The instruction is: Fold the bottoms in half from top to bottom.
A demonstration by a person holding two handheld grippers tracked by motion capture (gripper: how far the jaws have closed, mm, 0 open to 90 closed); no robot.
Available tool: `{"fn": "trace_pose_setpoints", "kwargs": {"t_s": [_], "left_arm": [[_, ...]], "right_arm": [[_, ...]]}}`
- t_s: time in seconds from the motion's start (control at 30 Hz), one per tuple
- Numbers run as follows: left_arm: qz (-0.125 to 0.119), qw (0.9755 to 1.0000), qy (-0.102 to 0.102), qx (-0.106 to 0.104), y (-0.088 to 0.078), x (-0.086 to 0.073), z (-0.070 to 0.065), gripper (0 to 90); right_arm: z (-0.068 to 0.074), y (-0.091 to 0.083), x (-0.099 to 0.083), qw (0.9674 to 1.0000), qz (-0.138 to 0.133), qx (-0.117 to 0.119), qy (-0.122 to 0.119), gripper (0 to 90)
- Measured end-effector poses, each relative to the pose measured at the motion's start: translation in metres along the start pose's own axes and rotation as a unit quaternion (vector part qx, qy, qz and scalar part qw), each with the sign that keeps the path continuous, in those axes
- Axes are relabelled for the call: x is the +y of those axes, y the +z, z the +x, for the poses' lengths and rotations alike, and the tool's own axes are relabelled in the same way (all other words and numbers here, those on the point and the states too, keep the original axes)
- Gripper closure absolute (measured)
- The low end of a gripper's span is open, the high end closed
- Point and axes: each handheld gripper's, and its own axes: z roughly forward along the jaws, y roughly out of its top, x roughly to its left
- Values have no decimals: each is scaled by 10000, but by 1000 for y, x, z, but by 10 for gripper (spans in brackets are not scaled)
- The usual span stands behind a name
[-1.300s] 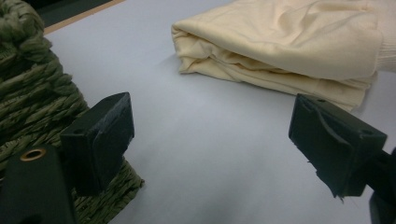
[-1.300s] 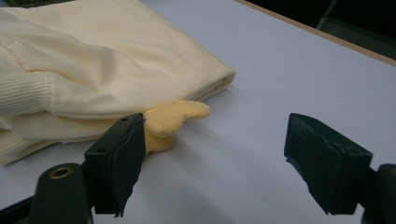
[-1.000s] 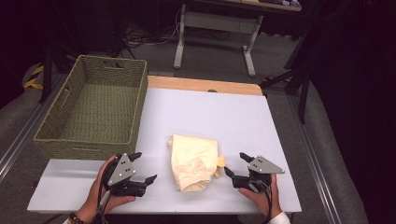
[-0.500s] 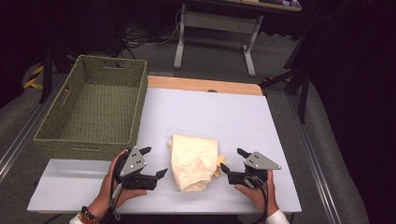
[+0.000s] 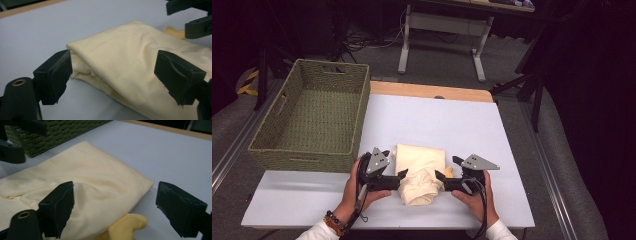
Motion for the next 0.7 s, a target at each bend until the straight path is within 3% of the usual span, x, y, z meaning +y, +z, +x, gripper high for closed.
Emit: {"fn": "trace_pose_setpoints", "kwargs": {"t_s": [0.03,0.07,0.1,0.13,0.17,0.23,0.47,0.53,0.63,0.7], "left_arm": [[200,9995,-240,4,10,-2,4,160],[287,9990,-350,-48,15,-4,6,160],[287,9990,-350,-48,15,-4,6,160],[442,9981,-399,-166,19,-5,9,160],[738,9948,-581,-407,29,-9,13,155],[761,9926,-801,-503,34,-13,17,146],[1007,9879,-1011,-613,41,-11,21,123],[1216,9837,-1109,-724,47,-9,23,107],[1230,9828,-1157,-752,48,-8,23,87],[1282,9832,-1087,-712,50,-7,20,74]], "right_arm": [[-1,3,0,10000,56,-15,63,157],[-2,6,-1,9998,116,-27,129,154],[-2,6,-1,9998,116,-27,129,154],[-3,9,-2,9996,171,-34,202,151],[-6,16,-4,9986,378,92,357,141],[-9,23,-8,9963,622,125,586,134],[-16,35,-12,9917,881,223,908,94],[-16,40,-11,9903,988,303,932,83],[-14,44,-9,9898,1049,351,895,67],[-11,49,-6,9897,1120,395,804,60]]}}
